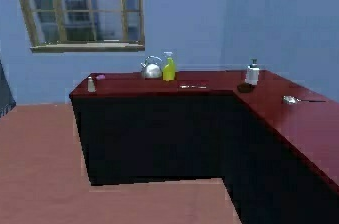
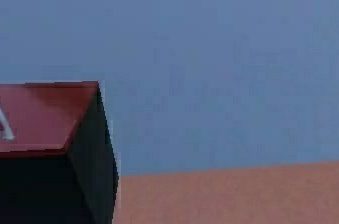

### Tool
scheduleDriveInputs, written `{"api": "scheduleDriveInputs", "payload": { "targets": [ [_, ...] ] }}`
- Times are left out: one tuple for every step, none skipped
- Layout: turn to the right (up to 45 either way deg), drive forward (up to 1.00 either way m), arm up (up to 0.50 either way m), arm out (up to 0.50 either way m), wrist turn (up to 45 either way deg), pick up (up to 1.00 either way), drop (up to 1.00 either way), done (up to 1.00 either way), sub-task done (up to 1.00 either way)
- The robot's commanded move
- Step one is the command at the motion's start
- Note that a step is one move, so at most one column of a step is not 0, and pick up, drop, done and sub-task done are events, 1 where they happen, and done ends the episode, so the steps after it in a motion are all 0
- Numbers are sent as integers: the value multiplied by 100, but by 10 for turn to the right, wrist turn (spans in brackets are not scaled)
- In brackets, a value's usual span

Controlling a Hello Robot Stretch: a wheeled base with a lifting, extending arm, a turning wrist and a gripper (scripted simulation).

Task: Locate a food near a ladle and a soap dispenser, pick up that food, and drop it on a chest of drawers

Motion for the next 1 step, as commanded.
{"api": "scheduleDriveInputs", "payload": {
  "targets": [
    [0, 60, 0, 0, 0, 0, 0, 0, 0]
  ]
}}
